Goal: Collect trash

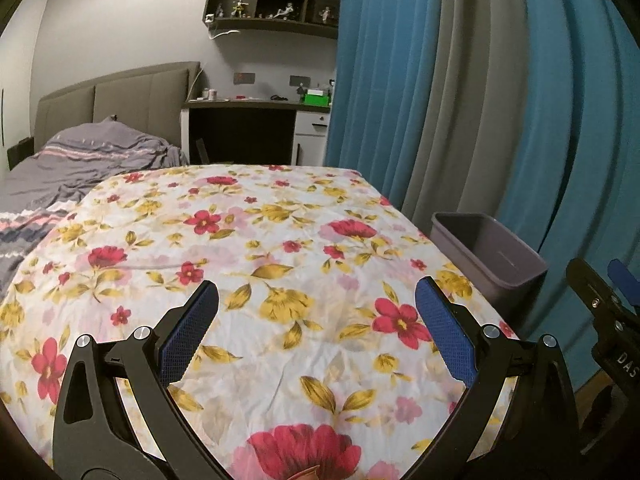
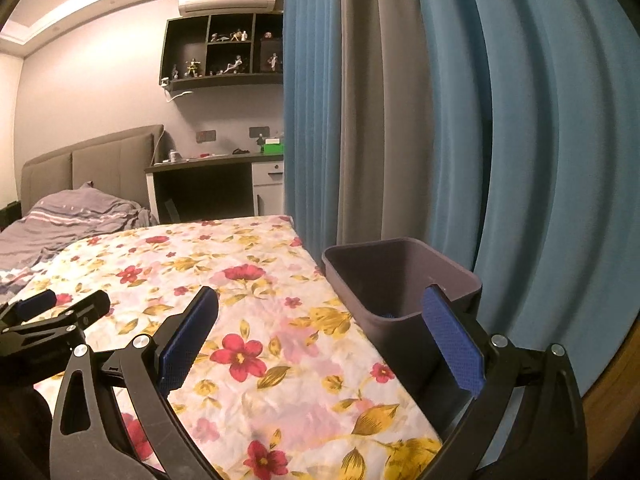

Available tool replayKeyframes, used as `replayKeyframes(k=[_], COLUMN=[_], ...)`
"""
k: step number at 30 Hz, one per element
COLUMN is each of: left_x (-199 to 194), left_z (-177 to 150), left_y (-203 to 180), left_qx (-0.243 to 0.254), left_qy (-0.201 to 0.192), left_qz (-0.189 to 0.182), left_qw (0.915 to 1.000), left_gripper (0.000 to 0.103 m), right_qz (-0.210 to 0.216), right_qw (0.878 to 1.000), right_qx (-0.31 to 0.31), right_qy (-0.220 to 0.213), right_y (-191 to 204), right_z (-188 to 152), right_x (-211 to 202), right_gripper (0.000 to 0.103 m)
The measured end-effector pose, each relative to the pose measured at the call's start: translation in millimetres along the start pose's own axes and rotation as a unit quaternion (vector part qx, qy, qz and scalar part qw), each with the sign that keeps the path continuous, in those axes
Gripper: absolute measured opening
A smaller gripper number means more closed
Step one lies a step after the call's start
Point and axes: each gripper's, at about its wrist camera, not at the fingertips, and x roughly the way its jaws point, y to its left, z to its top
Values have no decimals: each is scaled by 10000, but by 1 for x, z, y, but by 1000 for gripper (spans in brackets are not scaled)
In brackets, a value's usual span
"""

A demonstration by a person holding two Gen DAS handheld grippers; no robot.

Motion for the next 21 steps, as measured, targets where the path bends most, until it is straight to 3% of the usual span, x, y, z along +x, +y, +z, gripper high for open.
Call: replayKeyframes(k=[21], left_x=[-7], left_z=[1], left_y=[-11], left_qx=[109], left_qy=[-48], left_qz=[-127], left_qw=[9998], left_gripper=[97], right_qz=[32], right_qw=[10000], right_qx=[22], right_qy=[18], right_y=[1], right_z=[-3], right_x=[-1], right_gripper=[97])
